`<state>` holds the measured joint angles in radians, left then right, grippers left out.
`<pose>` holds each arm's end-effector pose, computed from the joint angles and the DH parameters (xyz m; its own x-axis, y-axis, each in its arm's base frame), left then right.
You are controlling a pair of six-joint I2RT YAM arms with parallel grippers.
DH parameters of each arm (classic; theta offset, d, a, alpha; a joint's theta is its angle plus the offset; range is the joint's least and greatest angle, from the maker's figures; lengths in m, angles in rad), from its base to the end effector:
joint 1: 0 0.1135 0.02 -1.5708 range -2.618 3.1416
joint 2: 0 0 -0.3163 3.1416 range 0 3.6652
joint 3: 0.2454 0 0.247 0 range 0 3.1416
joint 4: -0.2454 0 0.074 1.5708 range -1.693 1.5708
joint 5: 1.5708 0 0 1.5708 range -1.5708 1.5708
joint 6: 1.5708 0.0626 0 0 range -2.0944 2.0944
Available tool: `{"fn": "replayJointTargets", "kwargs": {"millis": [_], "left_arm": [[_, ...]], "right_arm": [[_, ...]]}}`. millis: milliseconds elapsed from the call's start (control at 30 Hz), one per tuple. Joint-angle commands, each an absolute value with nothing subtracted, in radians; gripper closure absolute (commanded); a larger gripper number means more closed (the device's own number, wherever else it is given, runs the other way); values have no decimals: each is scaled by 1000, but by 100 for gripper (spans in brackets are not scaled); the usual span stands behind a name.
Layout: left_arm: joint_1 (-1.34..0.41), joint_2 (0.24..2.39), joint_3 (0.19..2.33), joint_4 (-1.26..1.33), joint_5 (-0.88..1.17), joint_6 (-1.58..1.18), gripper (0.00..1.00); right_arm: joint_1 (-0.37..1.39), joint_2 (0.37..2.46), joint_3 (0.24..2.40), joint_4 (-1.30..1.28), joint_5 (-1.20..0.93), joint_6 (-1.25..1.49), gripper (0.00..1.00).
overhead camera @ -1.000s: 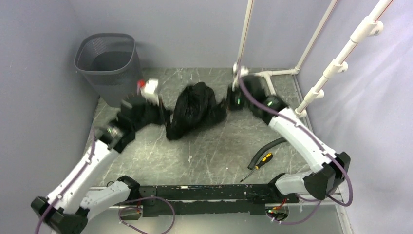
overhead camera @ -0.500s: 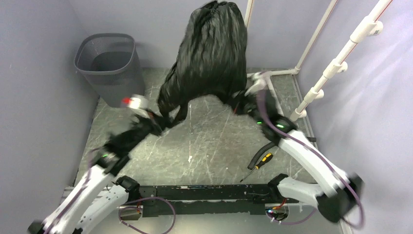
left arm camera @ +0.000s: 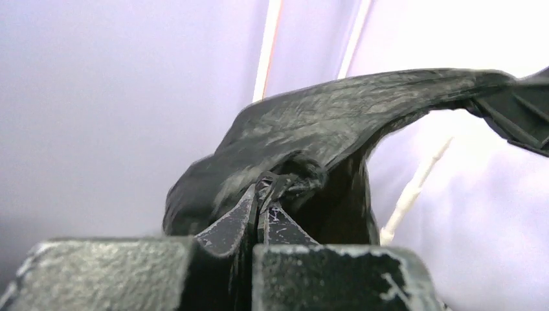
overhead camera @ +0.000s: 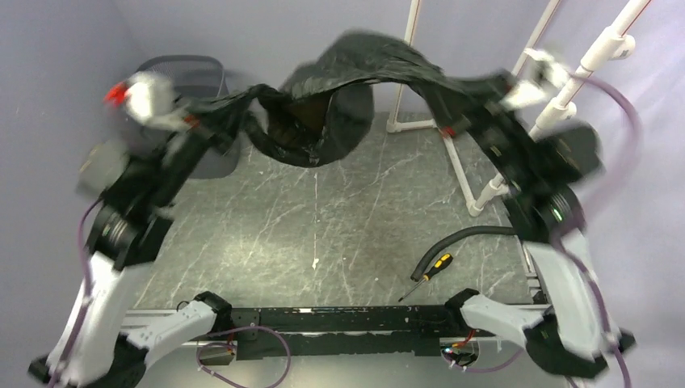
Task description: Put the trash bags into the trash bin
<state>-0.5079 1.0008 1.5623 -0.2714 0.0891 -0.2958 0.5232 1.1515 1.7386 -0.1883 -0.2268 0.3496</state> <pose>0.1291 -0.0782 0.5972 0.0762 -0.3747 -0.9240 0.6075 0.7523 -0.2550 0.1505 0.1031 0.6375 0.0878 0.4359 -0.8957 -0.7413 0.6293 0.2336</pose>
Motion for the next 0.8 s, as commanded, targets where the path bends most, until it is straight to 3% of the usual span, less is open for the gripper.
{"fn": "replayJointTargets", "kwargs": {"millis": [0,100,167,233,333,500,567,667,767], "left_arm": [[-508,777,1277,-84,136,-188,97],[-508,709,933,-265,42,-425,98],[-508,744,704,-353,58,-638,97],[-508,798,559,-317,110,-755,98],[-508,875,665,-362,45,-689,97],[-499,990,1226,-468,-75,-380,97],[-500,1001,1433,-454,-55,-291,98],[-500,933,1517,-312,35,-205,98],[-500,769,1298,-88,75,-218,97]], "right_arm": [[523,998,1372,-145,-233,288,95],[515,1045,1032,-329,45,479,100],[489,1171,885,-400,24,563,100],[471,1292,869,-427,-46,588,100],[470,1329,1026,-455,-77,547,100],[469,1297,1545,-456,-136,395,100],[469,1247,1654,-371,-195,370,100],[469,1088,1548,-113,-260,363,98],[469,949,1309,40,-209,366,94]]}}
